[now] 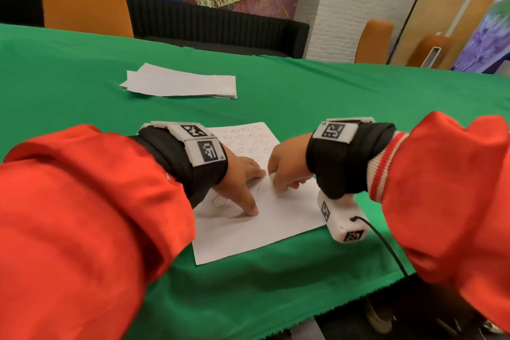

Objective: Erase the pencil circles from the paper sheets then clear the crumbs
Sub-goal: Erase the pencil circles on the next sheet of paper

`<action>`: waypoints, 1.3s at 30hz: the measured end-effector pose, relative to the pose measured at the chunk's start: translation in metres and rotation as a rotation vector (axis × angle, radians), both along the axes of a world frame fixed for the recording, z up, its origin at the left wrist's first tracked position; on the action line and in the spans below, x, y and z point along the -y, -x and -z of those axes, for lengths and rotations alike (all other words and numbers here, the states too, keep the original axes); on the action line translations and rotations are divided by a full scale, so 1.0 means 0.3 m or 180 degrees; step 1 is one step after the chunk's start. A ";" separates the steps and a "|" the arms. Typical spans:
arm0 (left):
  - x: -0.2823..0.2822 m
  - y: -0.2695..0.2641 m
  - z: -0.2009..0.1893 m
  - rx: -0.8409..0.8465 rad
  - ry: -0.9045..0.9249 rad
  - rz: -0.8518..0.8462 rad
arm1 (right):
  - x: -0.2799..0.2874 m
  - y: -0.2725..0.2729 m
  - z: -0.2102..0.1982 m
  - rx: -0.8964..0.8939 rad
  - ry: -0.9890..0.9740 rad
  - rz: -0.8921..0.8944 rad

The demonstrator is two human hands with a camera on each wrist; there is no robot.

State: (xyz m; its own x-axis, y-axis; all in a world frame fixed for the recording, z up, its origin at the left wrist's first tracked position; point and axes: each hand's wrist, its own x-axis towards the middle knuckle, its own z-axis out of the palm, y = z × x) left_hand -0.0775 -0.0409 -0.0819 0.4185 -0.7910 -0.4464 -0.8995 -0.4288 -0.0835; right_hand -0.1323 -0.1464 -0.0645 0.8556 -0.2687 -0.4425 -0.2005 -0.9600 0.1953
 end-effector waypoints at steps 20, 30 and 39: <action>0.002 0.003 0.002 0.0054 0.0031 0.0045 | 0.007 -0.012 -0.004 -0.0032 -0.0200 0.0421; -0.008 0.011 -0.004 -0.0028 0.0136 0.0045 | -0.018 -0.009 0.005 -0.0046 -0.0481 0.0466; -0.004 0.002 0.006 0.0006 0.0124 0.0076 | 0.007 -0.010 0.011 -0.0131 -0.0268 0.0427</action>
State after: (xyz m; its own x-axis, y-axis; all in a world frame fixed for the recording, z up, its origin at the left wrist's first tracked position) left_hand -0.0780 -0.0396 -0.0838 0.4001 -0.8175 -0.4144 -0.9094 -0.4101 -0.0690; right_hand -0.1293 -0.1484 -0.0679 0.7952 -0.3398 -0.5022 -0.3216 -0.9385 0.1259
